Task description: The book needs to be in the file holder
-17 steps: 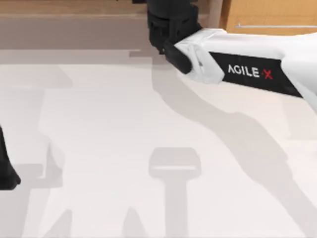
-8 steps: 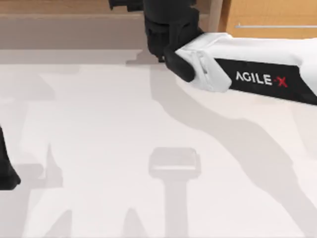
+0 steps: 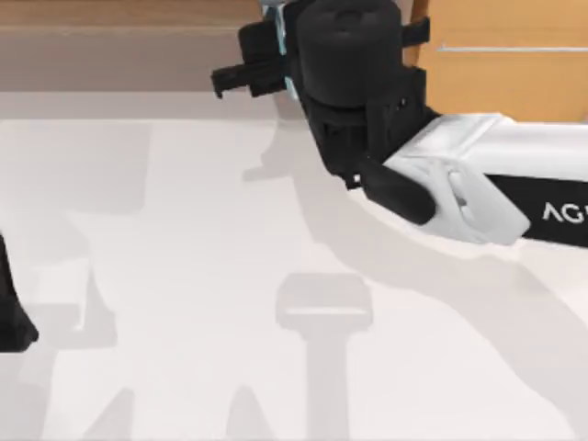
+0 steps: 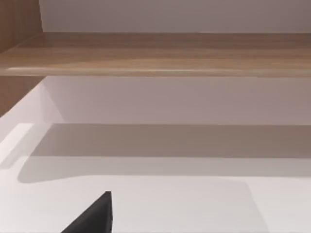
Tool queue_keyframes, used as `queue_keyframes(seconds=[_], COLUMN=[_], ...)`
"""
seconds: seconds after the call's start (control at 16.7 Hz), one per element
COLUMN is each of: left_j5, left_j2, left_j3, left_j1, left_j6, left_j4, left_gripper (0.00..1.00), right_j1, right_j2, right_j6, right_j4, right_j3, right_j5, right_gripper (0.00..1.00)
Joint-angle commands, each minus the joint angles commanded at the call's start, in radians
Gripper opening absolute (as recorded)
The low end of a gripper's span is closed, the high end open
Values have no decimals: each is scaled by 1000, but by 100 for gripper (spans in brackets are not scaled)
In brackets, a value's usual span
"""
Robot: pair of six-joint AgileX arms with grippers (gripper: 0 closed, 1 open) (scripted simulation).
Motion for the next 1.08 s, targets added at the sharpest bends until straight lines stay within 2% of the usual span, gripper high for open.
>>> queue_keyframes(seconds=[0.3,0.54,0.84,1.08], left_j5=[0,0,0,0], left_j2=[0,0,0,0], left_j3=[0,0,0,0], left_j1=[0,0,0,0], left_j6=[0,0,0,0], left_j4=[0,0,0,0], left_gripper=[100,100,100,100], right_j1=[-26,-146,-451,-758], right_j2=[-167,-285,-383,-382], right_j6=[153,352,656,905], right_j4=[-45,-54,-17,46], right_j3=[-293,-507,-665,-674], right_j5=[-116,-247,-441,-612], right_gripper=[0,0,0,0])
